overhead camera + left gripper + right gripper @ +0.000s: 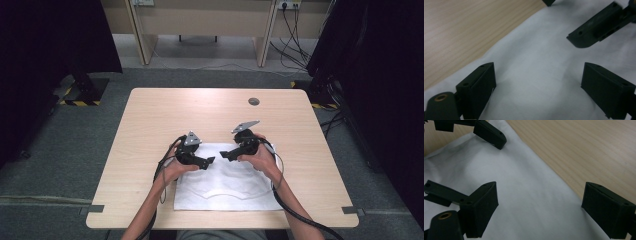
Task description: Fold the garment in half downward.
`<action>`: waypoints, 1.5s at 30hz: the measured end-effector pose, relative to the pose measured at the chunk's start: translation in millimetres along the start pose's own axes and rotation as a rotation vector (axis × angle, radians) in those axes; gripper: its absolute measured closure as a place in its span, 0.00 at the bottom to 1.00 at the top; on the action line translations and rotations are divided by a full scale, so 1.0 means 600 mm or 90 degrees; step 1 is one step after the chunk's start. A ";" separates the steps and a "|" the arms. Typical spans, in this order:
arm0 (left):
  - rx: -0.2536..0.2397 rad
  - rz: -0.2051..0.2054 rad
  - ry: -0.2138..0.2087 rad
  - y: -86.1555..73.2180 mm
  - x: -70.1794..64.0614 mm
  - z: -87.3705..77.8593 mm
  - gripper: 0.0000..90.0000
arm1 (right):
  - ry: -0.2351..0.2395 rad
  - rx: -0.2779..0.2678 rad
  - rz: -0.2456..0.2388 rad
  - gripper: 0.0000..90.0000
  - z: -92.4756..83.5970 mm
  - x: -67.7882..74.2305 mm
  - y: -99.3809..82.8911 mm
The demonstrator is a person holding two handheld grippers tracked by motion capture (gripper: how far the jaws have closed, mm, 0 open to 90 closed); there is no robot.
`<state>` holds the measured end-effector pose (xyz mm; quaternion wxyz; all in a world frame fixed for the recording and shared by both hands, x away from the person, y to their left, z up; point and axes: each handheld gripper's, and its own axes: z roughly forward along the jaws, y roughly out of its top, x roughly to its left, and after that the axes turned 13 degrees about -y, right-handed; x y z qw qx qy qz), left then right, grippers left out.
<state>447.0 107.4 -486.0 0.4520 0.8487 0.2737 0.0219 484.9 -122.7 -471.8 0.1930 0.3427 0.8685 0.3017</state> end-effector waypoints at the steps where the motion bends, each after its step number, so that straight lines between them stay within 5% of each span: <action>1: 0.004 0.006 0.003 -0.002 0.000 -0.003 0.13 | 0.000 0.000 0.000 0.17 0.000 0.000 0.000; 2: 0.004 0.006 0.003 -0.002 0.000 -0.003 0.13 | 0.000 0.000 0.000 0.17 0.000 0.000 0.000; 3: 0.004 0.006 0.003 -0.002 0.000 -0.003 0.13 | -0.040 0.021 0.001 0.17 -0.010 -0.016 -0.011; 5: 0.005 0.002 0.010 -0.005 0.000 -0.006 0.13 | -0.034 0.020 0.022 0.19 -0.018 -0.031 -0.021; 7: 0.006 0.001 0.016 -0.006 -0.002 -0.007 0.13 | -0.067 0.028 0.024 0.17 -0.027 -0.049 -0.035; 16: 0.004 0.004 0.044 -0.008 -0.014 -0.012 0.12 | -0.146 0.043 0.136 0.14 -0.071 -0.134 -0.103; 18: -0.003 0.017 0.033 -0.009 -0.028 -0.015 0.11 | -0.157 0.030 0.124 0.14 -0.081 -0.129 -0.105; 22: 0.009 0.046 0.025 -0.019 -0.055 -0.027 0.11 | -0.125 -0.014 0.085 0.12 -0.093 -0.098 -0.109; 24: 0.036 0.053 0.022 -0.030 -0.060 -0.031 0.11 | -0.124 -0.005 0.049 0.11 -0.089 -0.085 -0.115; 25: 0.060 0.065 0.033 -0.037 -0.059 -0.031 0.11 | -0.130 -0.001 0.047 0.10 -0.086 -0.084 -0.120; 27: 0.038 0.046 0.031 -0.045 -0.055 -0.035 0.10 | -0.130 -0.009 0.076 0.10 -0.085 -0.091 -0.126; 31: 0.021 0.052 0.041 -0.056 -0.063 -0.056 0.10 | -0.166 0.000 0.064 0.13 -0.102 -0.087 -0.125; 36: 0.040 0.067 0.026 -0.074 -0.084 -0.073 0.10 | -0.139 -0.045 0.050 0.13 -0.130 -0.059 -0.130; 40: 0.039 0.059 0.019 -0.089 -0.087 -0.076 0.10 | -0.098 -0.030 0.028 0.14 -0.127 -0.040 -0.147; 43: 0.039 0.059 0.020 -0.094 -0.088 -0.083 0.10 | -0.099 -0.018 0.049 0.12 -0.121 -0.049 -0.161; 45: 0.038 0.060 0.020 -0.098 -0.088 -0.087 0.10 | -0.126 -0.008 0.052 0.13 -0.126 -0.059 -0.164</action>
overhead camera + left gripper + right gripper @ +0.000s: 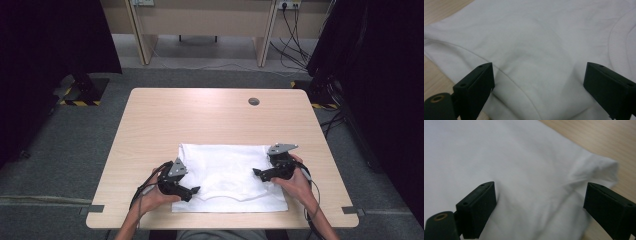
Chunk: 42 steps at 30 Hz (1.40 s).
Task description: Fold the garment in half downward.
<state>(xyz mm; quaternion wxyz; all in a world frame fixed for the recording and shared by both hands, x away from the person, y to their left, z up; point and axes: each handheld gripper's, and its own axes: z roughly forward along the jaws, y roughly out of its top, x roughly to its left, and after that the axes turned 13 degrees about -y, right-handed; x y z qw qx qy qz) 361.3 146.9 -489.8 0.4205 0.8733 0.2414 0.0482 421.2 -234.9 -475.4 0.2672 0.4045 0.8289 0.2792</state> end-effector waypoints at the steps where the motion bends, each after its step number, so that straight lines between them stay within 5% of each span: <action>1: 0.000 -0.002 0.002 -0.002 0.000 -0.003 0.10 | -0.011 0.002 0.001 0.13 -0.003 -0.003 0.000; 3: -0.001 -0.001 0.006 -0.005 -0.002 -0.005 0.10 | -0.012 -0.011 0.001 0.13 -0.016 -0.001 -0.003; 7: -0.006 0.005 0.010 -0.010 -0.011 -0.010 0.10 | 0.039 -0.024 -0.029 0.14 -0.035 0.022 -0.016; 8: -0.005 0.003 0.007 -0.012 -0.013 -0.011 0.10 | 0.036 -0.004 -0.052 0.13 -0.034 0.030 -0.025; 11: -0.007 -0.011 0.007 -0.015 -0.011 -0.015 0.10 | 0.034 -0.004 -0.022 0.13 -0.039 0.023 -0.039; 13: -0.008 -0.021 0.008 -0.015 -0.009 -0.015 0.10 | 0.013 0.003 -0.029 0.13 -0.044 0.020 -0.039; 16: -0.006 -0.020 0.009 -0.016 -0.009 -0.016 0.10 | 0.000 -0.010 -0.042 0.13 -0.057 0.025 -0.034; 18: -0.006 -0.021 0.009 -0.016 -0.009 -0.016 0.10 | 0.017 -0.024 -0.038 0.13 -0.062 0.029 -0.033; 20: -0.006 -0.022 0.010 -0.017 -0.010 -0.017 0.10 | -0.002 0.003 -0.064 0.12 -0.058 0.034 -0.040; 23: -0.005 -0.022 0.009 -0.018 -0.011 -0.018 0.10 | 0.003 0.003 -0.033 0.12 -0.057 0.031 -0.048; 27: -0.002 -0.021 0.011 -0.019 -0.012 -0.019 0.09 | -0.022 -0.008 -0.060 0.12 -0.068 0.038 -0.040; 30: -0.004 -0.020 0.013 -0.019 -0.012 -0.019 0.09 | 0.002 -0.042 -0.050 0.12 -0.067 0.049 -0.026; 34: -0.005 -0.022 0.012 -0.021 -0.012 -0.021 0.09 | 0.040 -0.020 -0.078 0.11 -0.042 0.074 -0.025; 37: -0.008 -0.024 0.013 -0.023 -0.012 -0.023 0.09 | 0.058 -0.016 -0.048 0.11 -0.039 0.070 -0.029; 42: -0.003 -0.025 0.024 -0.025 -0.015 -0.025 0.08 | 0.045 -0.008 -0.024 0.10 -0.045 0.063 -0.038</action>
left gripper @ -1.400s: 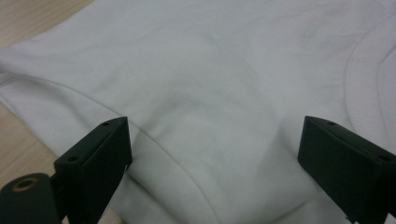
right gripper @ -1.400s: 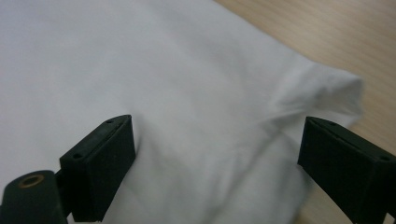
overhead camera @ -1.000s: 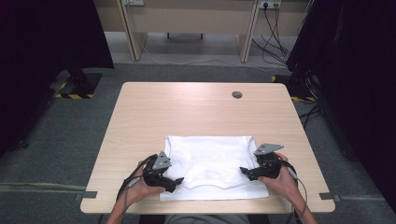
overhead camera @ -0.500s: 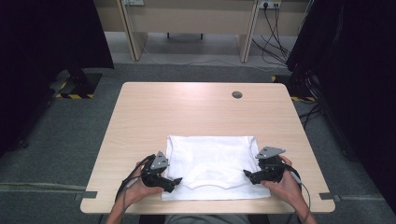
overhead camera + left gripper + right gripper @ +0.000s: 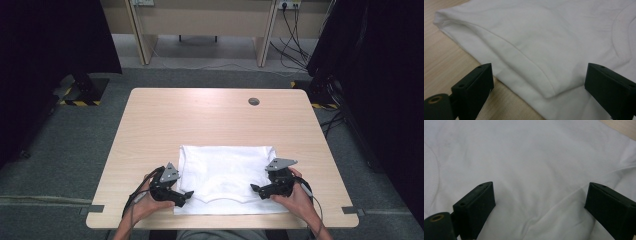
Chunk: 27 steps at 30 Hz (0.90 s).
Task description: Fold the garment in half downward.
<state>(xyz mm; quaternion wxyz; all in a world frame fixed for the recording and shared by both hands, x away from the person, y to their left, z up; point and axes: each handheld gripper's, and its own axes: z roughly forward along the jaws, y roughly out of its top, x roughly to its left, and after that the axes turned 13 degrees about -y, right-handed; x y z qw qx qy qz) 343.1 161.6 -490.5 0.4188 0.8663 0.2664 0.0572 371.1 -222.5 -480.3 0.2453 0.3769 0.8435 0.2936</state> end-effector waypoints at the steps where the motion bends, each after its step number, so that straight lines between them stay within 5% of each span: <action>1: 0.000 0.000 0.000 -0.001 -0.001 0.000 0.08 | -0.003 0.001 0.001 0.10 -0.002 -0.003 -0.002; 15: -0.023 -0.024 0.014 -0.006 0.006 -0.010 0.07 | -0.003 0.001 0.013 0.10 -0.010 -0.019 -0.009; 19: -0.039 -0.027 0.027 0.001 0.007 -0.005 0.07 | -0.003 -0.042 0.050 0.10 -0.017 -0.029 0.004; 23: -0.068 -0.008 0.048 0.035 0.013 0.011 0.07 | -0.009 -0.061 0.046 0.10 -0.003 -0.052 0.036; 27: -0.092 0.005 0.035 0.087 0.036 0.045 0.08 | 0.005 -0.053 0.034 0.10 0.039 -0.072 0.078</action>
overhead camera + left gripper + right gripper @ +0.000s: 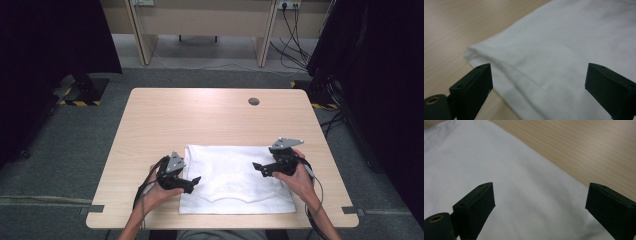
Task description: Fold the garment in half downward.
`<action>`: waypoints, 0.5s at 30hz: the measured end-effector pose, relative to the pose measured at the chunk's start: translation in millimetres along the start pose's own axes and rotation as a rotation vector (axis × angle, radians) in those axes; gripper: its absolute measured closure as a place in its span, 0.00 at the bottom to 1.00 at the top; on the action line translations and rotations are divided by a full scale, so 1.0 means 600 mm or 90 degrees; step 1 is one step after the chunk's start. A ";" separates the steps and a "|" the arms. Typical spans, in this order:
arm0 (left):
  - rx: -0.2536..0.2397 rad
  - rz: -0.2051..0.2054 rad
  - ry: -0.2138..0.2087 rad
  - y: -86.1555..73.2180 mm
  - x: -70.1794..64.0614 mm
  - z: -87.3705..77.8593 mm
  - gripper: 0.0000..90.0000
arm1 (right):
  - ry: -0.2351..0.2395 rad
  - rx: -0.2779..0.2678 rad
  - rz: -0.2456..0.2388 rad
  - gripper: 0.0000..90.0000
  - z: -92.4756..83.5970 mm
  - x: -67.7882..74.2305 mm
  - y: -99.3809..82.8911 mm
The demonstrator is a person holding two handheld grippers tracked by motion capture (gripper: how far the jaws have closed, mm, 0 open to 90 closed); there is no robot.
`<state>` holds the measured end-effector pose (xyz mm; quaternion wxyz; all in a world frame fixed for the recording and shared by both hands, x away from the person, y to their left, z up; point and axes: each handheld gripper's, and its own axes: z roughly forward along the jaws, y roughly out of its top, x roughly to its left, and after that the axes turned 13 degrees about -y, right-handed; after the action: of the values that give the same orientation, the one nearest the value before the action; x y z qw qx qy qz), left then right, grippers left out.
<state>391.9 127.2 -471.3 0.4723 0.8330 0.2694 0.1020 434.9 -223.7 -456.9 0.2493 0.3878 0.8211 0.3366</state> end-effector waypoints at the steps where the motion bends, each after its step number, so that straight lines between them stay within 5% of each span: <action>1: -0.005 0.002 -0.007 0.012 0.007 0.012 0.08 | 0.003 0.007 -0.008 0.10 0.011 0.002 0.006; 5: 0.033 0.019 -0.019 0.038 0.045 0.061 0.09 | 0.029 0.041 -0.042 0.10 0.049 0.019 0.016; 8: 0.068 0.004 -0.034 0.032 0.067 0.084 0.09 | 0.028 0.053 -0.051 0.08 0.064 0.023 0.013; 9: 0.072 -0.016 -0.039 0.032 0.073 0.085 0.09 | 0.027 0.052 -0.047 0.09 0.063 0.022 0.012; 15: 0.075 -0.014 -0.038 0.025 0.079 0.074 0.12 | 0.001 0.062 -0.028 0.11 0.057 0.004 0.007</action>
<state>455.7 114.5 -486.0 0.4316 0.8589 0.2700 0.0558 458.4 -207.8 -476.5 0.2370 0.3812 0.8450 0.2907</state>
